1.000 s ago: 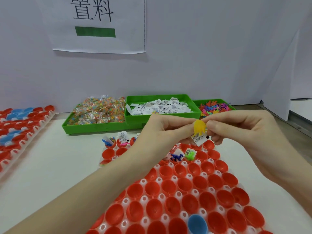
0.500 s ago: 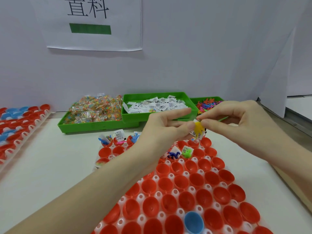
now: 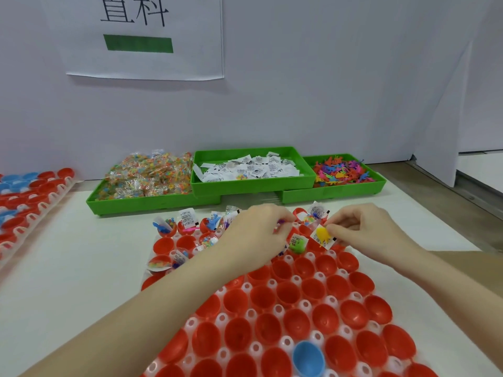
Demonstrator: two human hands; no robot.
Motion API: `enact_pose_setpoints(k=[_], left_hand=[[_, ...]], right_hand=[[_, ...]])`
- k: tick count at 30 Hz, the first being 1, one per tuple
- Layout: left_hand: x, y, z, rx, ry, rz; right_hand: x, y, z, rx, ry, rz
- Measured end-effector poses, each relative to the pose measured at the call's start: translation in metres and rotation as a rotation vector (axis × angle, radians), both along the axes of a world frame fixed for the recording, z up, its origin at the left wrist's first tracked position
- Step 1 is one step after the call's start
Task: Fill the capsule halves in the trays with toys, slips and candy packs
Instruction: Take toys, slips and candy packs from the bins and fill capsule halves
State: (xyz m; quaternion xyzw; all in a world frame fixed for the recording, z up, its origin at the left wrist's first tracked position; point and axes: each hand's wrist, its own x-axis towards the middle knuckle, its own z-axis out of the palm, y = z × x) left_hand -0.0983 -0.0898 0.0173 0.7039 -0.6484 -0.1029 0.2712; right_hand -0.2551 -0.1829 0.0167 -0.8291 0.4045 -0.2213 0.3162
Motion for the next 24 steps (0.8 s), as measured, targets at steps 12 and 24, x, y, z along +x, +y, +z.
enact_pose_setpoints(k=[12,24], left_hand=[[-0.005,-0.004,-0.020,0.001,-0.525,-0.184],[-0.004,-0.010,-0.020,-0.043,-0.324,-0.113]], right_hand=[[0.009,-0.006,-0.005,-0.162,0.201,0.055],[0.010,-0.010,-0.011,-0.342,0.352,0.232]])
